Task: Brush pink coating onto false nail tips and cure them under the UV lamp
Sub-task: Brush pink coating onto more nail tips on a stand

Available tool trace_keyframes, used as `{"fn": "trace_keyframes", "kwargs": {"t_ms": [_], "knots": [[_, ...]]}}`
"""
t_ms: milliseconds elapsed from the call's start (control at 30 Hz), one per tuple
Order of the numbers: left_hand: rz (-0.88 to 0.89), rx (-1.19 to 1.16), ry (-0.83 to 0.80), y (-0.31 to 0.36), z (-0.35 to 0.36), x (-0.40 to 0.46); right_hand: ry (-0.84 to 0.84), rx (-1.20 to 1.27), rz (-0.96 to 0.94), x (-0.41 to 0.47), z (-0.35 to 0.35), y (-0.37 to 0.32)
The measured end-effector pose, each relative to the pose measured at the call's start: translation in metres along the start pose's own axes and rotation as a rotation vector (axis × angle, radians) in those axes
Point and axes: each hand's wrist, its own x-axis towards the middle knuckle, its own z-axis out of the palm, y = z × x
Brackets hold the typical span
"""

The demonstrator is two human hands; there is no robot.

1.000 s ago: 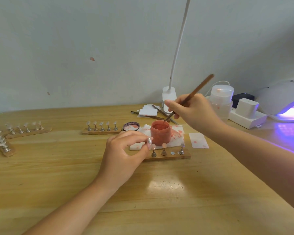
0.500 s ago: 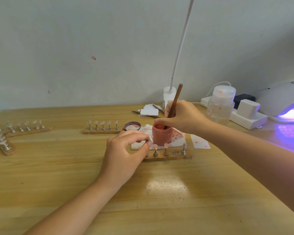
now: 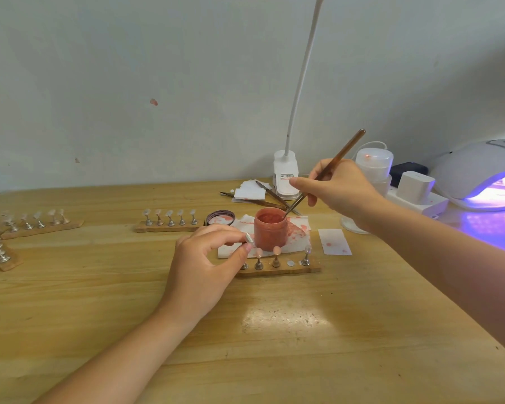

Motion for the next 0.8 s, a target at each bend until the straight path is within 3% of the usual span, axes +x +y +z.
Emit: {"fn": "trace_keyframes", "kwargs": {"t_ms": [267, 400, 600, 800], "knots": [[-0.008, -0.031, 0.000, -0.001, -0.001, -0.001, 0.150, 0.149, -0.102, -0.023, -0.011, -0.003], [-0.020, -0.041, 0.000, 0.000, 0.000, -0.001, 0.174, 0.308, -0.308, -0.058, 0.003, -0.005], [0.004, -0.030, 0.005, -0.002, 0.001, -0.001, 0.137, 0.148, -0.605, -0.097, 0.027, 0.002], [0.069, -0.002, 0.021, -0.005, 0.002, -0.001, 0.105, 0.186, -0.645, -0.102, 0.032, 0.003]]}}
